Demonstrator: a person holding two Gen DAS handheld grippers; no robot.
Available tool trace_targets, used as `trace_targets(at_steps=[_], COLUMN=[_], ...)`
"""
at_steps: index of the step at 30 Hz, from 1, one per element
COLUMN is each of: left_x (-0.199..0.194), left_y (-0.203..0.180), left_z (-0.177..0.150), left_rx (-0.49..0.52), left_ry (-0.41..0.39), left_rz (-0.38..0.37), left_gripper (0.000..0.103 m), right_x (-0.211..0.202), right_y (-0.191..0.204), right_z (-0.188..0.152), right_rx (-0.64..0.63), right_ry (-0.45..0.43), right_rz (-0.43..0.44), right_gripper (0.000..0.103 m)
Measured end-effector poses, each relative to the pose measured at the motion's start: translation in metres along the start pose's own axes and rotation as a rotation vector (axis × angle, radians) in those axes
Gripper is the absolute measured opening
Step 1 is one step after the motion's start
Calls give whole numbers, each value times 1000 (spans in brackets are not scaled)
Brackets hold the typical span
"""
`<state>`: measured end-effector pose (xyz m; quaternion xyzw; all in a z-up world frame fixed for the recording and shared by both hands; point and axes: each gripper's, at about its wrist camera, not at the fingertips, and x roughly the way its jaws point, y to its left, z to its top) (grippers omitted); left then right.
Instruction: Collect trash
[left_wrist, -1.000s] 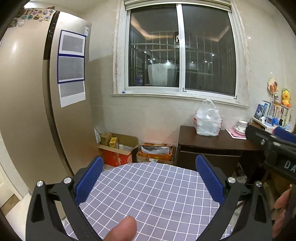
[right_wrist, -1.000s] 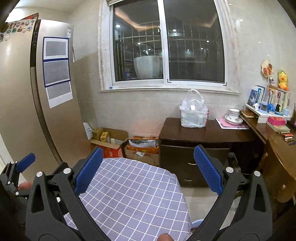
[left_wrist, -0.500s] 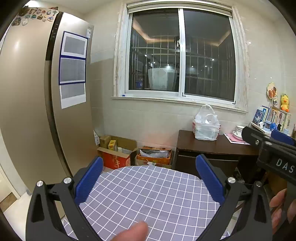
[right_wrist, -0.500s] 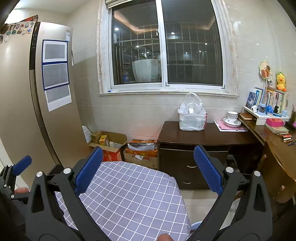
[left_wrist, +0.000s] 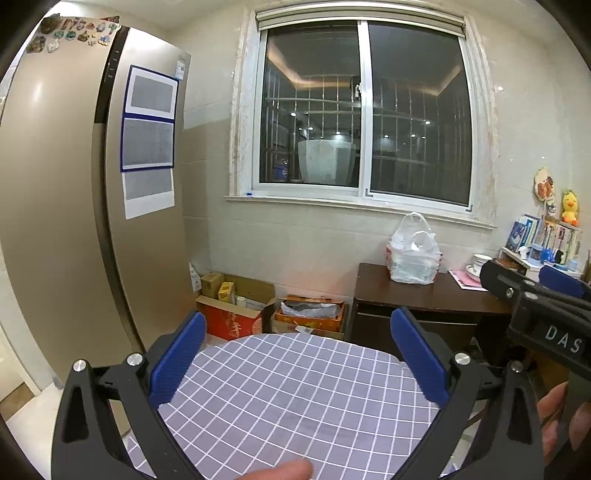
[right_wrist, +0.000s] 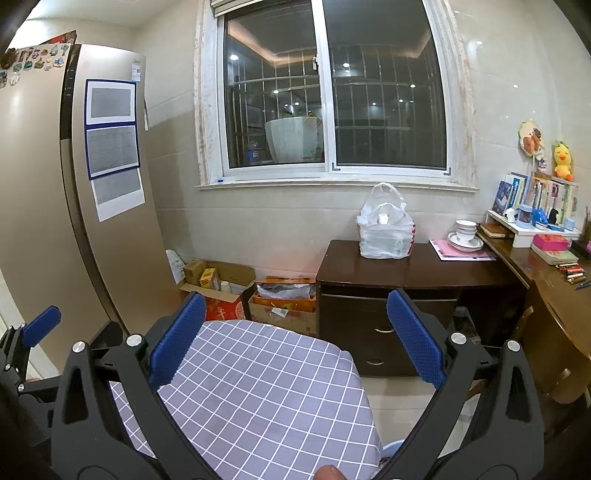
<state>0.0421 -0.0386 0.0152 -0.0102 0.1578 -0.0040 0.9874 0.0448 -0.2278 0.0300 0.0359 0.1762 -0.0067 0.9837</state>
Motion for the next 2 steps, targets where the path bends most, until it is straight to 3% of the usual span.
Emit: trace_targets(at_steps=[2], left_x=[0], left_y=[0], left_z=[0], left_rx=[-2], left_ry=[1], left_rz=[2], left_gripper=[98], right_x=[1], right_y=[1], right_z=[-1], right_rx=[0], right_ry=[1], right_rz=[2], right_gripper=[97])
